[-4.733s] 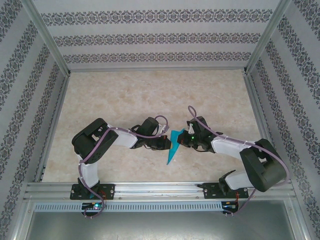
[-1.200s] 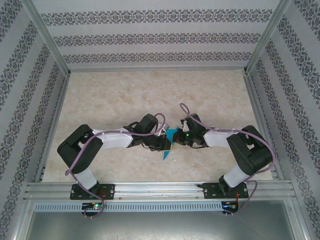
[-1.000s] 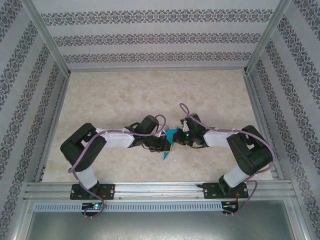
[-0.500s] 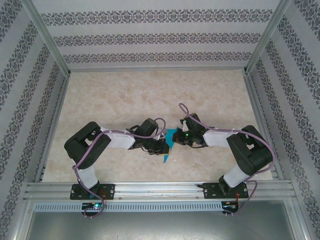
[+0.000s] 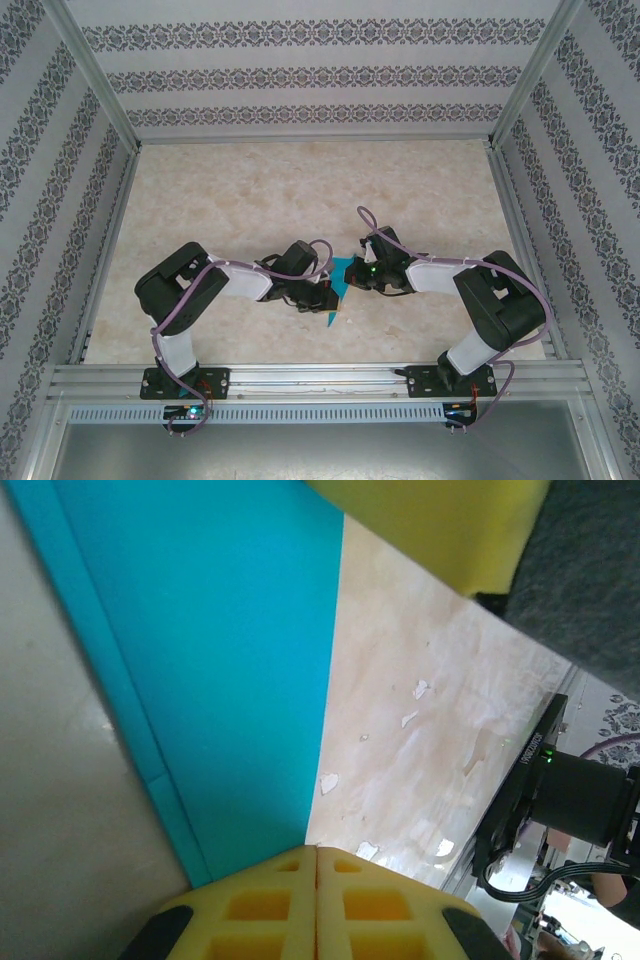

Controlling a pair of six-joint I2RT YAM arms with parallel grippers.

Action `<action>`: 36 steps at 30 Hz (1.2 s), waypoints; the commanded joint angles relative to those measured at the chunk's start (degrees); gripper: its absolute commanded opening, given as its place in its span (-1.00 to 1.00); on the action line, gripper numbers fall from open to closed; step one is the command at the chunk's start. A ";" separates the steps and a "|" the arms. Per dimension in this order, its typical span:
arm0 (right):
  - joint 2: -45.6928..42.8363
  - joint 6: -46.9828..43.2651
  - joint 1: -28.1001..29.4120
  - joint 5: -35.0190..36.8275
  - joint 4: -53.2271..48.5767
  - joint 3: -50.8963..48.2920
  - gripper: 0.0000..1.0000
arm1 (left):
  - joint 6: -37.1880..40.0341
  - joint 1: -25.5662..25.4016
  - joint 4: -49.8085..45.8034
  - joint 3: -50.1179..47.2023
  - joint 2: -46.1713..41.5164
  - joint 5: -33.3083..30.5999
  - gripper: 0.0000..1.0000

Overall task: Fold a paper plane with a square sheet of paper (fold left side to right side)
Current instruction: Perform the fifth fold on the wing at the bottom-center of the table.

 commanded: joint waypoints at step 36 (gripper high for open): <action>-3.72 -5.02 1.55 -4.09 12.58 -4.43 -1.00 | -0.31 -1.02 3.36 -9.40 1.25 -6.75 -1.00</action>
